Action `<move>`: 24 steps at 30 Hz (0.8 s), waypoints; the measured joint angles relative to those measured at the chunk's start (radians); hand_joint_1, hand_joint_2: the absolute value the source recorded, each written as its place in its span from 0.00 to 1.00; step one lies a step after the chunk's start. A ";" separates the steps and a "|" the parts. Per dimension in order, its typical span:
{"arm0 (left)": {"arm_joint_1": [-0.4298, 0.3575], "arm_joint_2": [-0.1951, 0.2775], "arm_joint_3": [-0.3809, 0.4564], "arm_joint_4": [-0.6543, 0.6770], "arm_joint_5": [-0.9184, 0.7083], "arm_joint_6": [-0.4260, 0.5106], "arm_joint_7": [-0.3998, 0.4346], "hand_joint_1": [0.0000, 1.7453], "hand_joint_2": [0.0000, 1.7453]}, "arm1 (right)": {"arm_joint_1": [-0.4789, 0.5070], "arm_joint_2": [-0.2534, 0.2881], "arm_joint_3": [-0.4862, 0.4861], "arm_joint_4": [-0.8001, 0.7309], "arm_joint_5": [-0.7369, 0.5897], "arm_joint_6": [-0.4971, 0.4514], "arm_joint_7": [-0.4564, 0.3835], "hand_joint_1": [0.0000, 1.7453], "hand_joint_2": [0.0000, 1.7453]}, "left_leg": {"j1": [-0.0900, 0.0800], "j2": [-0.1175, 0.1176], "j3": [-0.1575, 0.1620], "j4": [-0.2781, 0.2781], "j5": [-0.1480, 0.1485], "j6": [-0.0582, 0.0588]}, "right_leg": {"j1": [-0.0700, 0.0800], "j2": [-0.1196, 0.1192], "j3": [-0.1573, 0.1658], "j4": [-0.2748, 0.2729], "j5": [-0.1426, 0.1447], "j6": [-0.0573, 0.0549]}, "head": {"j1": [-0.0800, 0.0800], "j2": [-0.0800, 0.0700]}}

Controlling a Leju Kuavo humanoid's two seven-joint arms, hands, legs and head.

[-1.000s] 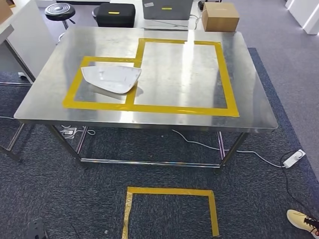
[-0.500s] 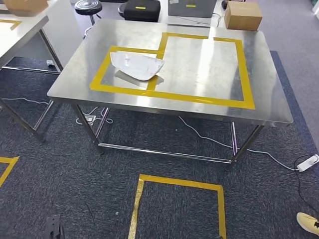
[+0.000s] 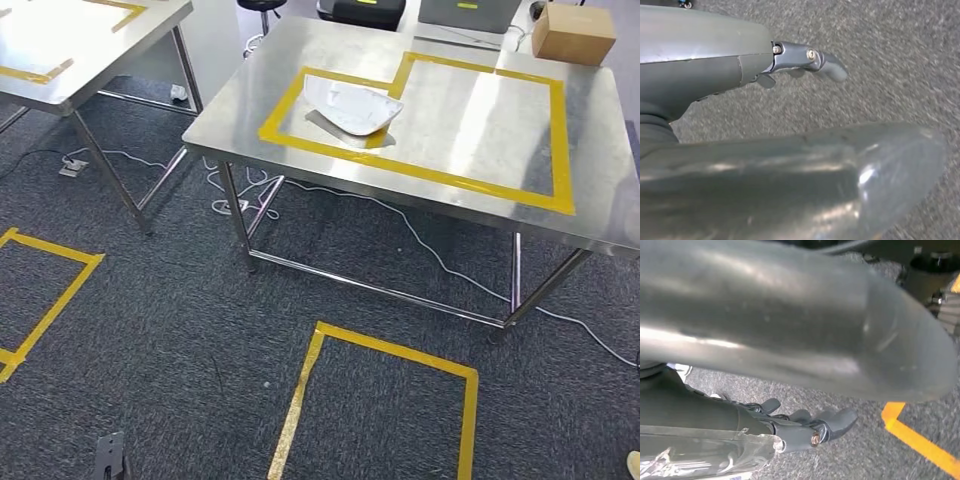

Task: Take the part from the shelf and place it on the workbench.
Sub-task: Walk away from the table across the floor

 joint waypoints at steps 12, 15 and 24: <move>0.000 0.003 -0.002 0.002 -0.004 -0.001 0.003 0.00 0.00 | 0.004 0.002 0.000 0.001 0.005 -0.007 0.000 0.00 0.00 | -0.016 -0.139 -0.160 0.003 0.145 0.037 | 0.008 0.191 0.148 0.045 -0.154 -0.023 | 0.006 0.000; -0.001 0.002 -0.002 0.002 -0.006 -0.004 0.004 0.00 0.00 | 0.002 0.002 0.000 0.001 0.006 -0.011 0.000 0.00 0.00 | -0.012 -0.171 -0.171 -0.004 0.179 0.018 | 0.012 0.207 0.188 -0.033 -0.159 -0.021 | 0.011 0.000; -0.001 0.001 -0.003 0.004 -0.006 -0.011 0.010 0.00 0.00 | 0.003 0.003 0.000 0.001 0.006 -0.017 0.001 0.00 0.00 | 0.000 -0.069 -0.228 0.303 -0.001 -0.022 | 0.009 0.075 0.072 -0.033 -0.056 -0.043 | -0.001 0.000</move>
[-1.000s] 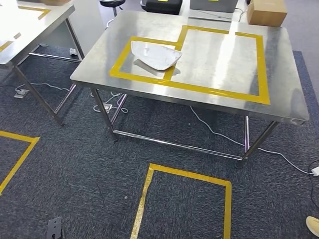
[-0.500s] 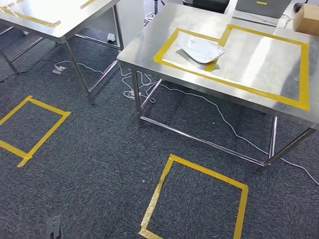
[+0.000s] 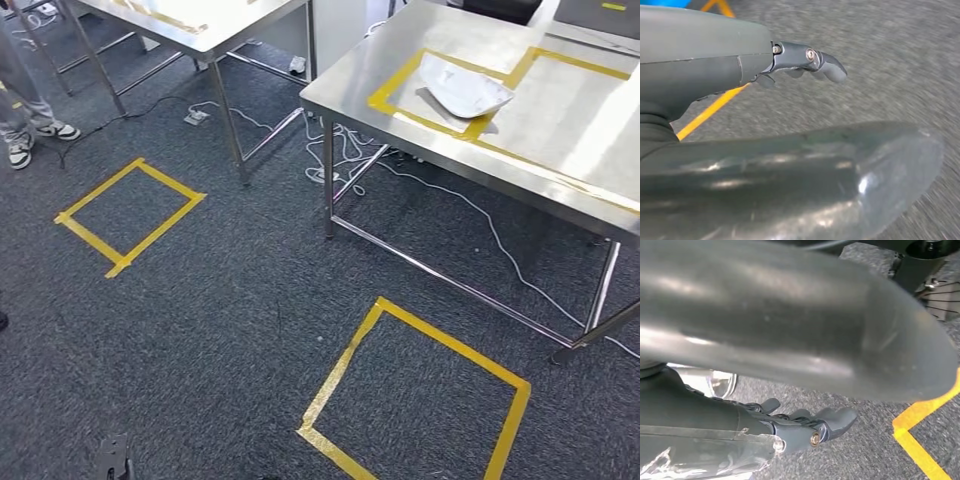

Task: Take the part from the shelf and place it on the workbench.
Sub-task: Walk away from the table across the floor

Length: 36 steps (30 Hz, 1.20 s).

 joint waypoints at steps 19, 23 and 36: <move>0.002 0.006 0.002 0.002 0.002 -0.044 0.012 0.00 0.00 | -0.002 0.001 0.002 0.000 0.016 -0.009 0.007 0.00 0.00 | -0.018 -0.068 0.058 -0.313 0.166 0.053 | -0.010 0.126 0.081 0.072 -0.090 0.035 | -0.003 0.000; 0.008 0.009 0.002 0.002 0.000 -0.062 0.014 0.00 0.00 | -0.002 0.001 0.004 0.000 0.023 -0.026 0.011 0.00 0.00 | -0.015 -0.101 0.041 -0.323 0.202 0.028 | -0.010 0.132 0.105 0.000 -0.101 0.017 | -0.004 0.000; 0.016 0.025 0.005 0.003 0.001 -0.043 -0.021 0.00 0.00 | -0.002 0.006 0.004 0.000 0.022 -0.060 -0.007 0.00 0.00 | -0.029 0.084 0.193 -0.310 0.058 0.034 | 0.002 -0.055 0.017 0.010 -0.023 0.012 | -0.025 0.000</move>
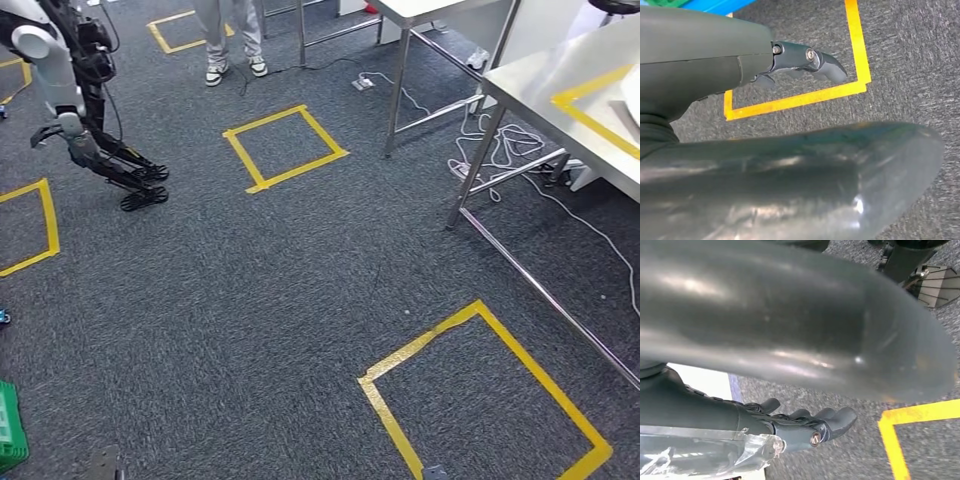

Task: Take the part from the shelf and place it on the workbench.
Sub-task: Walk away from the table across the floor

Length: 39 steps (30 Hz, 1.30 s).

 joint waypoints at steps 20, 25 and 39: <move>0.010 -0.010 0.005 0.001 -0.009 -0.015 -0.007 0.00 0.00 | 0.012 -0.007 0.001 0.000 0.017 0.017 0.023 0.00 0.00 | 0.012 -0.142 -0.100 0.050 0.009 -0.012 | -0.017 0.144 0.022 0.004 -0.018 -0.002 | -0.001 0.000; 0.024 -0.016 0.012 0.002 -0.001 -0.008 0.019 0.00 0.00 | 0.024 -0.007 0.008 0.000 0.040 0.017 0.051 0.00 0.00 | 0.014 -0.087 -0.199 0.285 -0.093 -0.023 | -0.011 0.071 0.011 0.004 -0.014 -0.007 | -0.006 0.000; 0.054 0.017 0.072 0.002 0.017 0.050 0.013 0.00 0.00 | 0.023 0.020 0.031 0.001 0.065 0.054 0.065 0.00 0.00 | 0.007 -0.096 -0.050 0.002 0.022 0.036 | -0.007 0.103 -0.116 0.297 -0.164 0.033 | 0.011 0.000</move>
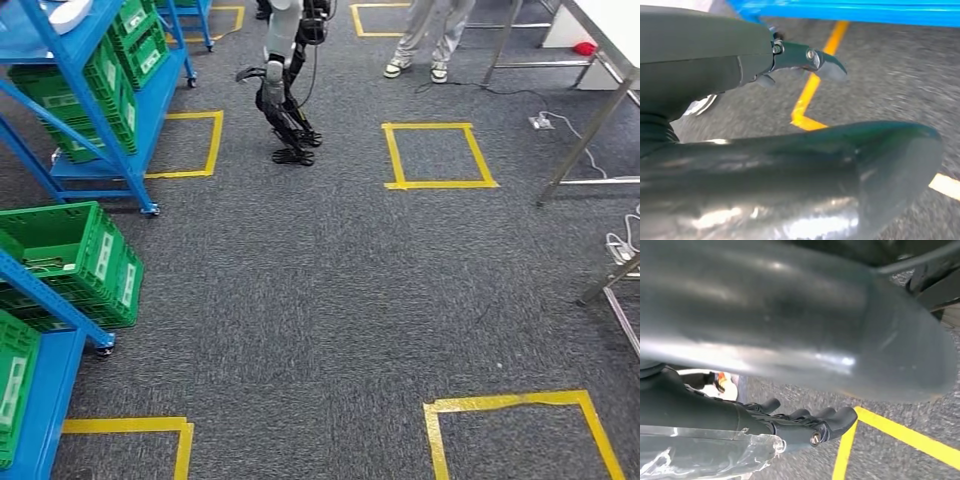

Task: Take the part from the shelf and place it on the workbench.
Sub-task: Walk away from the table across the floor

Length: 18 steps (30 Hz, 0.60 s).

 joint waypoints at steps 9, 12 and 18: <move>-0.004 0.012 0.034 0.000 -0.047 -0.013 -0.081 0.00 0.00 | -0.014 -0.001 0.008 0.000 0.000 -0.010 -0.024 0.00 0.00 | 0.007 -0.110 -0.023 0.007 0.018 -0.032 | -0.005 0.071 0.128 -0.278 0.135 -0.023 | 0.001 0.000; -0.013 0.010 0.034 0.000 -0.068 -0.011 -0.102 0.00 0.00 | -0.016 -0.004 0.008 0.000 -0.017 -0.009 -0.042 0.00 0.00 | 0.006 -0.042 -0.062 0.079 -0.030 -0.044 | -0.006 0.033 0.129 -0.287 0.144 -0.040 | -0.003 0.000; -0.027 0.006 0.034 0.000 -0.078 -0.009 -0.092 0.00 0.00 | -0.015 -0.011 0.006 0.000 -0.026 -0.009 -0.056 0.00 0.00 | 0.011 0.019 -0.122 0.231 -0.073 -0.062 | -0.003 -0.053 0.126 -0.287 0.143 -0.042 | -0.006 0.000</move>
